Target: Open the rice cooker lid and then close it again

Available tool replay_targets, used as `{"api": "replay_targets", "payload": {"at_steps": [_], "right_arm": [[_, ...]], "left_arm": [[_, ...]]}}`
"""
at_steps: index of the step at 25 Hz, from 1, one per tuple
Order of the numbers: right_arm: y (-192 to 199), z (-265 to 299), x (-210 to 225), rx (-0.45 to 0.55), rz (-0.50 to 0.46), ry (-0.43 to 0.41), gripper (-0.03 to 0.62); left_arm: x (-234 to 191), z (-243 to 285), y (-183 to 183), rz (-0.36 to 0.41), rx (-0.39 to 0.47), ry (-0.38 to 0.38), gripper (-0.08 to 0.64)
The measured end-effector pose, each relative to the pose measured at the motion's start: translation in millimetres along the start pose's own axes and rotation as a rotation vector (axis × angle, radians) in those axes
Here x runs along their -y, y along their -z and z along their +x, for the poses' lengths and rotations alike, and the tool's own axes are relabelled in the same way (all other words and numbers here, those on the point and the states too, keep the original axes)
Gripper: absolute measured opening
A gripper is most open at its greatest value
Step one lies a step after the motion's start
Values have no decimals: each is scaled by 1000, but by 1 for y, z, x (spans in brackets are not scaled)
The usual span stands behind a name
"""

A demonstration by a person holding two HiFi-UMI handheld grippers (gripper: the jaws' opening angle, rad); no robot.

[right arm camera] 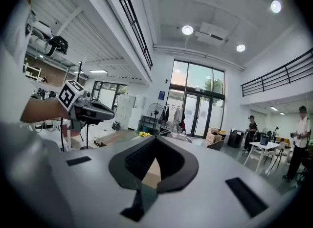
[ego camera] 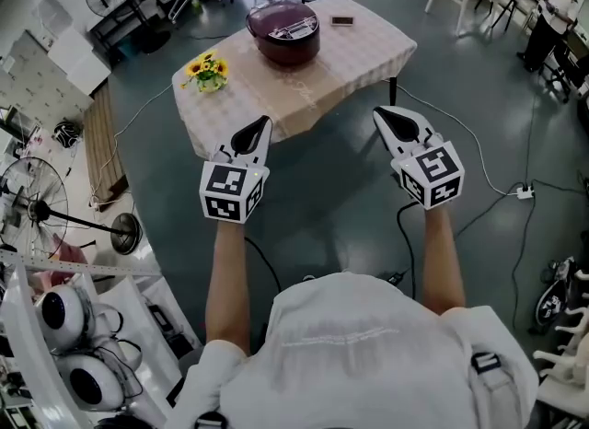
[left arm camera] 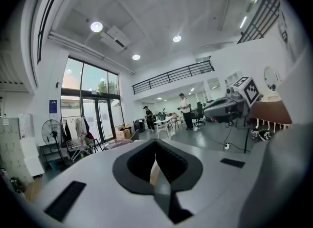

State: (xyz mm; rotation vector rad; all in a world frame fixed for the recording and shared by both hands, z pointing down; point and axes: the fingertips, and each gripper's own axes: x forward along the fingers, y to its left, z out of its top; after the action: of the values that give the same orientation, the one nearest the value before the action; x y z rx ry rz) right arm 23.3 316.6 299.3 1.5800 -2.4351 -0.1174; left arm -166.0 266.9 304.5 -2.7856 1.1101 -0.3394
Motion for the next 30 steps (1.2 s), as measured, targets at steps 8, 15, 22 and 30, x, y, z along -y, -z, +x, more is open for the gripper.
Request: {"api": "replay_targets", "payload": {"at_steps": [8,15,22,30], "right_arm": [[1,7,19,27,10,-15,28],[5,5,37,25,16,-49,173],[21,-7,50,-2,-7,-61,178],[37,-11,59,-10,35,-58,193]], "left_arm": [[4,10,-3,-6,5,-28,20],[13,21,-6,-7,9,-62,161],[29,22,-4,-9,0,-97,169],[39,28,7,-4,-56,-106,172]]}}
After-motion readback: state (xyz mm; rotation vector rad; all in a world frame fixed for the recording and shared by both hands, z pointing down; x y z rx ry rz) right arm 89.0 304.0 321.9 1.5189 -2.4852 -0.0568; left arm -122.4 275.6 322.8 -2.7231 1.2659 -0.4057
